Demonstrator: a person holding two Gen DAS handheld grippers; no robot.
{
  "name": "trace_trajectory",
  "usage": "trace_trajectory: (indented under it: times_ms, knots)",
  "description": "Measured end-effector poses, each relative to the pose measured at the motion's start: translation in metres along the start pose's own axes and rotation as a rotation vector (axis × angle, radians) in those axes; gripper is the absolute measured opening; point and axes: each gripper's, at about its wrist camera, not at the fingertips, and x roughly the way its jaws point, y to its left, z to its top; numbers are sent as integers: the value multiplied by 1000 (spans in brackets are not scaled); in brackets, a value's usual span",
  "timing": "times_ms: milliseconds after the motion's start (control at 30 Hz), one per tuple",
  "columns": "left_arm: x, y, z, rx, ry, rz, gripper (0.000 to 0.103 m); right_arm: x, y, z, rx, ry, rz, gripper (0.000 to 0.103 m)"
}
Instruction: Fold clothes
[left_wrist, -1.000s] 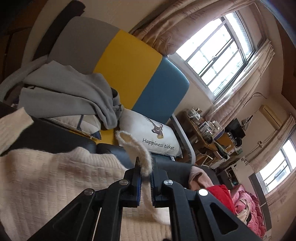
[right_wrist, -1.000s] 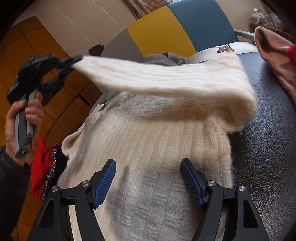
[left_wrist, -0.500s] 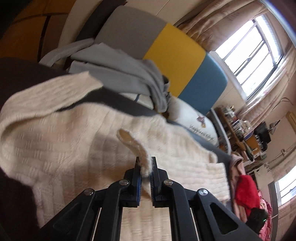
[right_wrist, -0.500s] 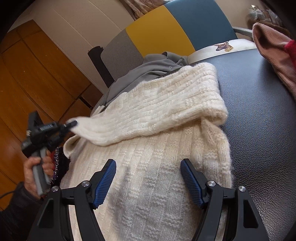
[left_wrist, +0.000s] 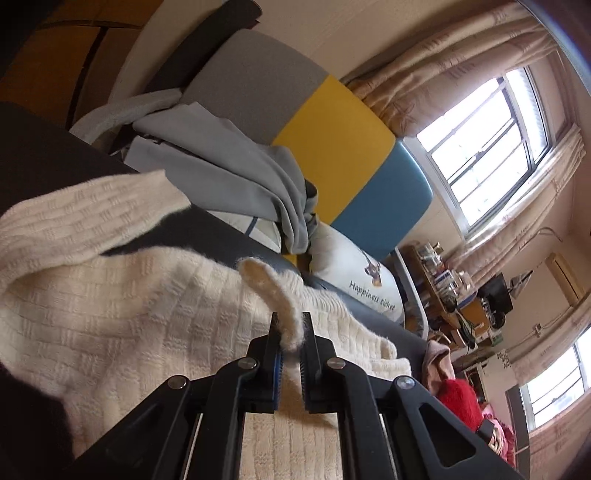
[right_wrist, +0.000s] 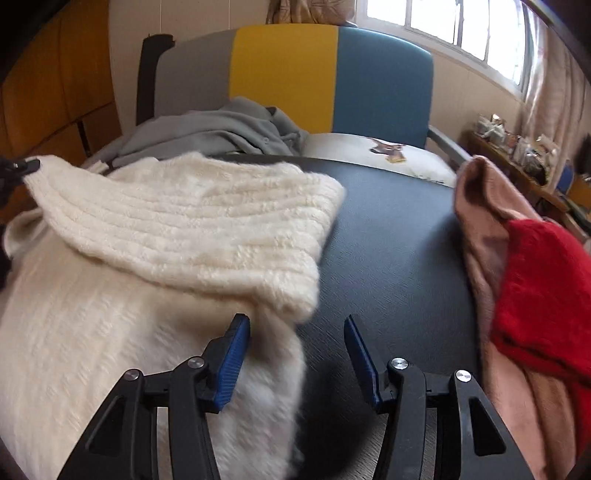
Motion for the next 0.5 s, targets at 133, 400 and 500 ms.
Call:
trace_trajectory:
  times_ms: [133,400,500]
  knots:
    - [-12,20,1,-48,-43,10,6,8,-6,15,90,-53,26,54]
    - [26,71,-29,-64,135,233,6,25,-1,15,71,-1,1,54]
    - [24,80,-38,-64,135,180,6,26,-16,9,119,20,-15,60]
